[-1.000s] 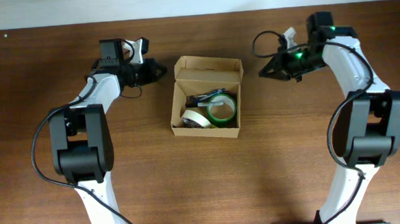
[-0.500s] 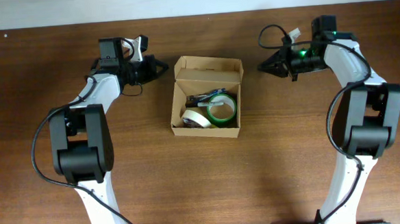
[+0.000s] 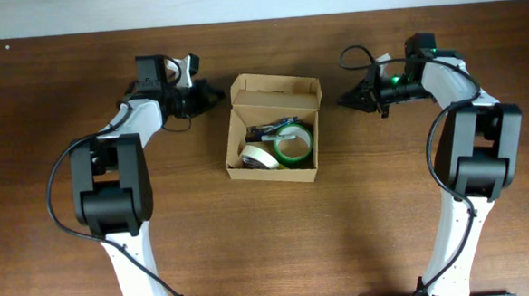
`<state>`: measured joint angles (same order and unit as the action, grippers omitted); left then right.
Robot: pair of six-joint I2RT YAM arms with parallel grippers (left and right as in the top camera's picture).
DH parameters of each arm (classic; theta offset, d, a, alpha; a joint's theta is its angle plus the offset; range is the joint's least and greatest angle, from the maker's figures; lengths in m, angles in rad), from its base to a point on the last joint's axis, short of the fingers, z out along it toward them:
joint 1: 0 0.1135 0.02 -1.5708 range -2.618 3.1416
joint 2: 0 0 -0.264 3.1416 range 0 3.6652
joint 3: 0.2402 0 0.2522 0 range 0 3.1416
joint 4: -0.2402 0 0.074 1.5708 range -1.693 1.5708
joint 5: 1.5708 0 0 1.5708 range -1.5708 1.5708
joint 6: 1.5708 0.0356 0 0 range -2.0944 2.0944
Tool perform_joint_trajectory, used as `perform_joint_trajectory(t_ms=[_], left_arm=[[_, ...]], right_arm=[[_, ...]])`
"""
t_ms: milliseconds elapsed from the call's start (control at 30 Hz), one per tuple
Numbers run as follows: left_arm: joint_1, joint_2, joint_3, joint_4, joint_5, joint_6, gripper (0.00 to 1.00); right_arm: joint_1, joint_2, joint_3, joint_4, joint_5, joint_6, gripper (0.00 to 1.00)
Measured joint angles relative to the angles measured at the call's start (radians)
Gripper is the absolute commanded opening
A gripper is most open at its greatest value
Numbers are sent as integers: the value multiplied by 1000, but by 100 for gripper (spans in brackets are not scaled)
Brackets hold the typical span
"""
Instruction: Pack container
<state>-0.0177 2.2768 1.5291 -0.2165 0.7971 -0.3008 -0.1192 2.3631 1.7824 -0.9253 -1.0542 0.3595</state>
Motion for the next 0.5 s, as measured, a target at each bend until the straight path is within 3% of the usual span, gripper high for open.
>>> perform_joint_trajectory(t_ms=[500], left_arm=[[-8, 6, 0, 10, 0, 0, 2]], right_arm=[[30, 86, 0, 7, -10, 37, 4]])
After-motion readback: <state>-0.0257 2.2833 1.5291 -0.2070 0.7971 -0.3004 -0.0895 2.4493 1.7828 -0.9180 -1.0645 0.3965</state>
